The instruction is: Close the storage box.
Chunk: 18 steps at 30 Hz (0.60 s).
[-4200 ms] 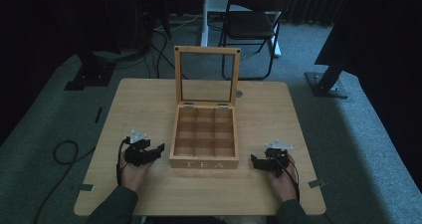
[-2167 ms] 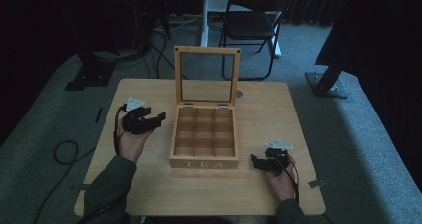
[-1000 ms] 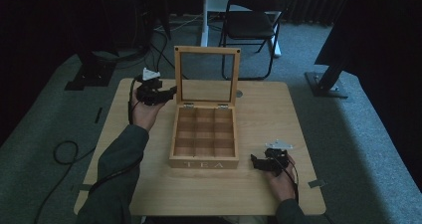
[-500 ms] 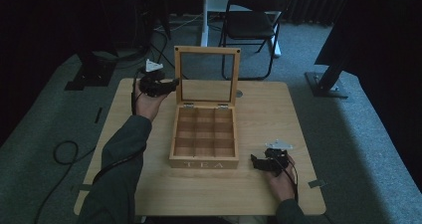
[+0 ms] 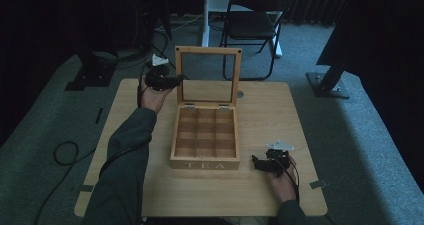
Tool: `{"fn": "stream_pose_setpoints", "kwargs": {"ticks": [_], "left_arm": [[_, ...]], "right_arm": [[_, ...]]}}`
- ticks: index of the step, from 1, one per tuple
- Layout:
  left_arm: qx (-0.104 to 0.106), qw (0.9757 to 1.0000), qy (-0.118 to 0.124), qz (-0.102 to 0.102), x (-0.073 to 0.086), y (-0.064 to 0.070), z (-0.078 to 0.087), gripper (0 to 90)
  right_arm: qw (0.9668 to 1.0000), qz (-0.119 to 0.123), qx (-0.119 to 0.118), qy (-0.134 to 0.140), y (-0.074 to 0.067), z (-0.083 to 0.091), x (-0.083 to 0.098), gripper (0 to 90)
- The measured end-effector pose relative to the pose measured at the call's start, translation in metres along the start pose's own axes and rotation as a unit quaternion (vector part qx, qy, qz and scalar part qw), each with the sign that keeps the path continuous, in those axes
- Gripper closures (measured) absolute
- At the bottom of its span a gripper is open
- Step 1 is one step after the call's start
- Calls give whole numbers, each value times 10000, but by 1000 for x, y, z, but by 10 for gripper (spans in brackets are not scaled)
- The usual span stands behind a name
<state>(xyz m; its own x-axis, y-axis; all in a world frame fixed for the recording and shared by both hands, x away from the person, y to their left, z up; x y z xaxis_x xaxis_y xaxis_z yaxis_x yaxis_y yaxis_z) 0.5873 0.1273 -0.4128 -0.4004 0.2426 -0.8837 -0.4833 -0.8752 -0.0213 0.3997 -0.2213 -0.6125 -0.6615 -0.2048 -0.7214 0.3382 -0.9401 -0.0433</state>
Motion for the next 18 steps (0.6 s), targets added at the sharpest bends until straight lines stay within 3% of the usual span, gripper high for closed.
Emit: {"fn": "stream_pose_setpoints", "kwargs": {"ticks": [11, 18], "left_arm": [[-91, 9999, -83, 1, -3, -5, -15, 325], [-137, 9997, -110, 191, -6, -8, -25, 328]], "right_arm": [[10000, -13, 17, 2, 0, 0, 0, 125], [10000, -23, 24, 2, 0, 0, 0, 125]]}}
Point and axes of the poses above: each handheld gripper's, and its own axes: z roughly backward along the jaws, x roughly out of its underside, y roughly to its right, the point moved 9 cm from there along -z, roughly forward along the jaws, and after that the axes turned 3 degrees about -z, right-handed, at the moved point
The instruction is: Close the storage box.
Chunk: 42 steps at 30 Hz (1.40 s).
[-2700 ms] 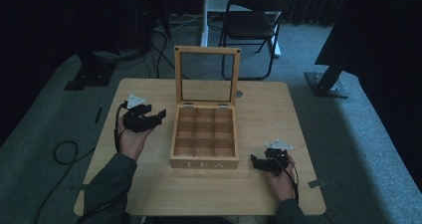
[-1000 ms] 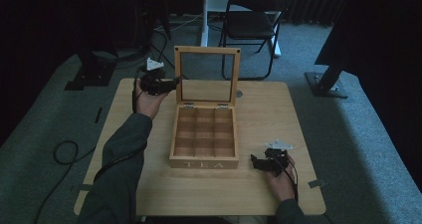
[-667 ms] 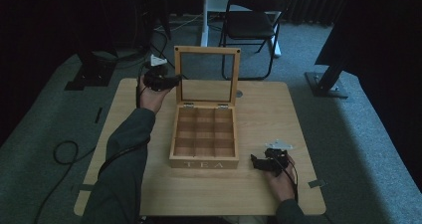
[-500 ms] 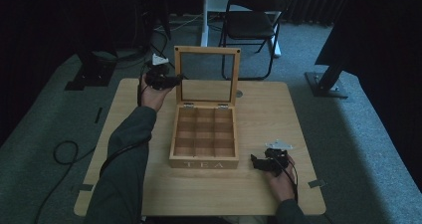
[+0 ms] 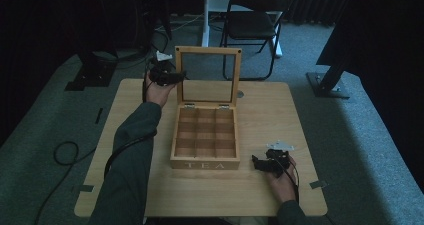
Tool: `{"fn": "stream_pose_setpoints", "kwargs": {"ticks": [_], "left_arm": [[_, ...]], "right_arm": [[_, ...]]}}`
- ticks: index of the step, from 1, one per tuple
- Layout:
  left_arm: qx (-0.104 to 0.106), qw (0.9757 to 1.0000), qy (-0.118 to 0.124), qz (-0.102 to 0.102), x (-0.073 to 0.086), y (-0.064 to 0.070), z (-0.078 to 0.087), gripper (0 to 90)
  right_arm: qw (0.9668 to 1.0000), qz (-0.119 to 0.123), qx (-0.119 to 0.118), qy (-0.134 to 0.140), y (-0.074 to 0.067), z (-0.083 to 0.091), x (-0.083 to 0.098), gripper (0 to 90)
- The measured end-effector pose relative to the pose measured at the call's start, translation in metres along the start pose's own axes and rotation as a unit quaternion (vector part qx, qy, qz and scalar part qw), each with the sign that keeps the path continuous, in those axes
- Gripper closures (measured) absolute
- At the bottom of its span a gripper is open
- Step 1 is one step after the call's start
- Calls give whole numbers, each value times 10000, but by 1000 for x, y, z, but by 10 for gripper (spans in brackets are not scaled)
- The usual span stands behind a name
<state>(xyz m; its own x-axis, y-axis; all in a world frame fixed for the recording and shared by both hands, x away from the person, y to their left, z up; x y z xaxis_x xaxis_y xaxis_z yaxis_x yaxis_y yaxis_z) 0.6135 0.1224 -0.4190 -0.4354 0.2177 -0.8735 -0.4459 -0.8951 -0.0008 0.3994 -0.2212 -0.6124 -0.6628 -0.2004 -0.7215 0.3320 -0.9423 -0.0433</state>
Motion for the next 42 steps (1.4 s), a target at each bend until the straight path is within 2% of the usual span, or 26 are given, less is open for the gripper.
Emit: {"fn": "stream_pose_setpoints", "kwargs": {"ticks": [5, 7, 13, 16, 17, 19, 23, 24, 34, 42], "left_arm": [[33, 9999, 7, 153, -1, -3, -4, 346], [92, 9998, -57, 154, -1, -4, -6, 382], [256, 9992, -18, 304, -3, -5, -10, 439], [290, 9992, -10, 286, -5, -4, -11, 451], [366, 9990, 13, 275, -9, -3, -11, 453], [378, 9990, 25, 232, -14, -1, -11, 453], [375, 9992, 5, 120, -18, 1, -11, 444], [394, 9992, -20, 40, -21, 4, -12, 444], [442, 9989, 27, 171, -25, 7, -9, 449], [535, 9980, 265, 201, -22, 12, 6, 468]], "right_arm": [[10000, -10, 19, 1, 0, 0, 0, 125], [10000, -10, 19, 2, 0, 0, 0, 125], [10000, -12, 18, 2, 0, 0, 0, 125], [10000, -13, 17, 1, 0, 0, 0, 125], [10000, -8, 17, 0, 0, 0, 0, 125], [10000, -5, 17, 2, 0, 0, 0, 125], [10000, -5, 17, 4, 0, 0, 0, 125], [10000, -3, 18, 4, 0, 0, 0, 125], [10000, 1, 19, 1, 0, 0, 0, 125], [10000, -4, 16, 4, 0, 0, 0, 125]]}}
Point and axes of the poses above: each handheld gripper's, and its own axes: z roughly backward along the jaws, x roughly out of its underside, y roughly to its right, the point moved 9 cm from there along -z, roughly forward along the jaws, and after that the axes turned 3 degrees about -z, right-handed, at the moved point
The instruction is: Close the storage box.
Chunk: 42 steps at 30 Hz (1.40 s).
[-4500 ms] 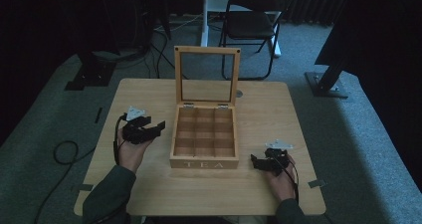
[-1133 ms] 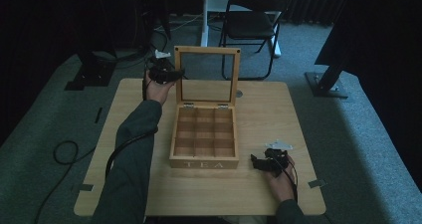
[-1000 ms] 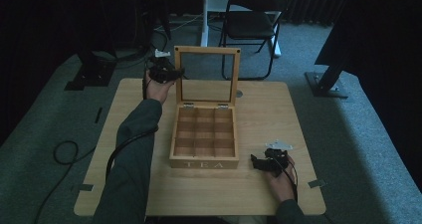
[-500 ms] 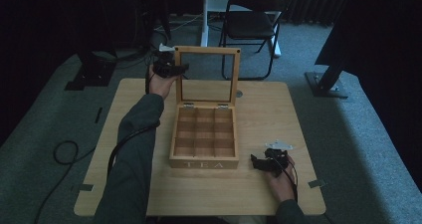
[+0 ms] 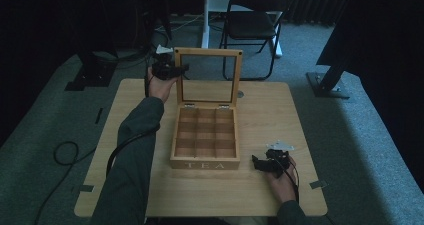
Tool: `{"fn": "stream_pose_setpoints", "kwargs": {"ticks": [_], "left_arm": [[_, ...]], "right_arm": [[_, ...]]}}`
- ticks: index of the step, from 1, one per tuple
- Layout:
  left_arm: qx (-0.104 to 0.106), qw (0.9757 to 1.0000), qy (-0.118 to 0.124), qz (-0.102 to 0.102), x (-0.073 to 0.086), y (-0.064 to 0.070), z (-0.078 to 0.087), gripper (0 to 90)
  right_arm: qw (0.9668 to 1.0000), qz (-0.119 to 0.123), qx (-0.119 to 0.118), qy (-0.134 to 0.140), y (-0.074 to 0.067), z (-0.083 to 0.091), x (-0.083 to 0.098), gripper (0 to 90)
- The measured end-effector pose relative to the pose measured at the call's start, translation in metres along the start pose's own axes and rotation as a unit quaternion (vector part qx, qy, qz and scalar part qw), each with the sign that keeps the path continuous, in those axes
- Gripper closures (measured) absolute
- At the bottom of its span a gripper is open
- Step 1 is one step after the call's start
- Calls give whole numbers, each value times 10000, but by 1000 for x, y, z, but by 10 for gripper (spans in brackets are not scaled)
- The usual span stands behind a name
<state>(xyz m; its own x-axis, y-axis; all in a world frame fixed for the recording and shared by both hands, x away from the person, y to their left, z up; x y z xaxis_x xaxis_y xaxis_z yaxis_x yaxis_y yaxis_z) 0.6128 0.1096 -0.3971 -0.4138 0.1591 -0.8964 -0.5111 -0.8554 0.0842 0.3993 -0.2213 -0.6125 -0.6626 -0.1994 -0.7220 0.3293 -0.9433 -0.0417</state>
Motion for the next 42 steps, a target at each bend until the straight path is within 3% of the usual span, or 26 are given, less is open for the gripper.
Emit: {"fn": "stream_pose_setpoints", "kwargs": {"ticks": [3, 11, 18, 30, 42], "left_arm": [[29, 9999, 39, 108, 0, 4, 6, 456], [119, 9998, 123, 70, 5, 13, 21, 442], [206, 9992, 302, 168, 12, 24, 36, 407], [77, 9998, 88, -177, 18, 36, 53, 389], [1, 9995, 73, -307, 25, 44, 64, 380]], "right_arm": [[10000, 2, 0, -1, 0, 0, 0, 125], [10000, 1, 2, -4, 0, 0, 0, 125], [10000, 4, 5, -5, 0, 0, 0, 125], [10000, -1, 4, -5, 0, 0, 0, 125], [10000, 0, 4, -7, 0, 0, 0, 125]]}}
Point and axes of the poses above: each handheld gripper's, and its own axes: z roughly backward along the jaws, x roughly out of its underside, y roughly to its right, the point moved 9 cm from there along -z, roughly forward along the jaws, and after that the axes turned 3 degrees about -z, right-handed, at the moved point
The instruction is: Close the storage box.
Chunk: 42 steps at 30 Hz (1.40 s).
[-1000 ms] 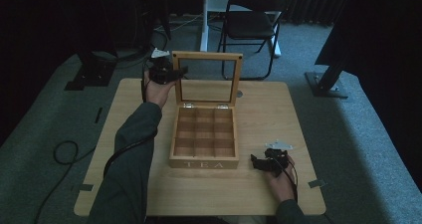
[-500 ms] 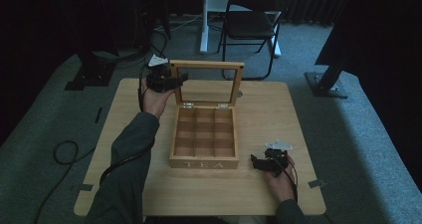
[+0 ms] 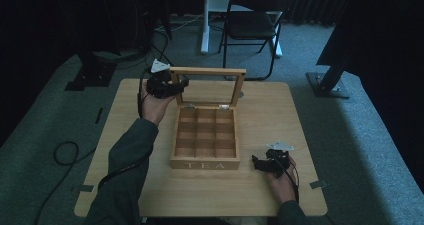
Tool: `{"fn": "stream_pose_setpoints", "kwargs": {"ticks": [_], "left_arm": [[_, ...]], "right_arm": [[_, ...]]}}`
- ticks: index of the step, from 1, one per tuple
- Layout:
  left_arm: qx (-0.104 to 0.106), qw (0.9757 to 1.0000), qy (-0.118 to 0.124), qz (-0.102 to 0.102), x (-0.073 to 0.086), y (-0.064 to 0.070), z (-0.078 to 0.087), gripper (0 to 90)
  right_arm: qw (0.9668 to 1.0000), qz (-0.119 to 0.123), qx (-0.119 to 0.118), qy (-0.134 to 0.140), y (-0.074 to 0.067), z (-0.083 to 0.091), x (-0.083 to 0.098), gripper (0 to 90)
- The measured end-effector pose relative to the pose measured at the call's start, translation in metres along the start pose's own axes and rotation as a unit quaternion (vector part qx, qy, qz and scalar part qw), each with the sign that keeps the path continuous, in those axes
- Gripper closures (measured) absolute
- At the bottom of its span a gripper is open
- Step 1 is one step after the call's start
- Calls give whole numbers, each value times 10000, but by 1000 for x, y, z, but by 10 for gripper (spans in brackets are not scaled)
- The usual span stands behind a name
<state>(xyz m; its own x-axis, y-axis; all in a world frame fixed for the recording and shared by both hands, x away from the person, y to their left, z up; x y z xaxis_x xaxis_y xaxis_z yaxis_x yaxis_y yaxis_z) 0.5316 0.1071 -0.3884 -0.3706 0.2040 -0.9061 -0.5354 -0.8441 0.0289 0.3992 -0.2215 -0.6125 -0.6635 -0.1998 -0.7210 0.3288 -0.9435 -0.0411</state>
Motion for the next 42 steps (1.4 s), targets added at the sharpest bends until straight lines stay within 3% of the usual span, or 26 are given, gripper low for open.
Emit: {"fn": "stream_pose_setpoints", "kwargs": {"ticks": [7, 13, 42], "left_arm": [[23, 10000, 2, -33, 5, 5, 6, 367], [-117, 9999, -27, -76, 8, 9, 11, 363], [116, 9999, -126, 8, 31, 27, 33, 286]], "right_arm": [[10000, -22, 30, 8, 0, 0, 0, 125], [10000, -30, 34, 8, 0, 0, 0, 125], [9999, -70, 74, 13, 0, 1, 0, 125]]}}
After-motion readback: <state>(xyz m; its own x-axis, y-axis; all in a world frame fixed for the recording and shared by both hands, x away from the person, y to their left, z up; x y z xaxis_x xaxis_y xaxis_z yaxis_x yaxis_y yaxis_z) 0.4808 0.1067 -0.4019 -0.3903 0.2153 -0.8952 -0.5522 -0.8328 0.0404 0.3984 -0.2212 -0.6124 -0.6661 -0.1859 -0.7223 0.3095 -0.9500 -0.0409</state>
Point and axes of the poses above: each handheld gripper's, and its own axes: z roughly backward along the jaws, x roughly out of its underside, y roughly to its right, the point moved 9 cm from there along -z, roughly forward along the jaws, and after that the axes turned 3 degrees about -z, right-handed, at the moved point
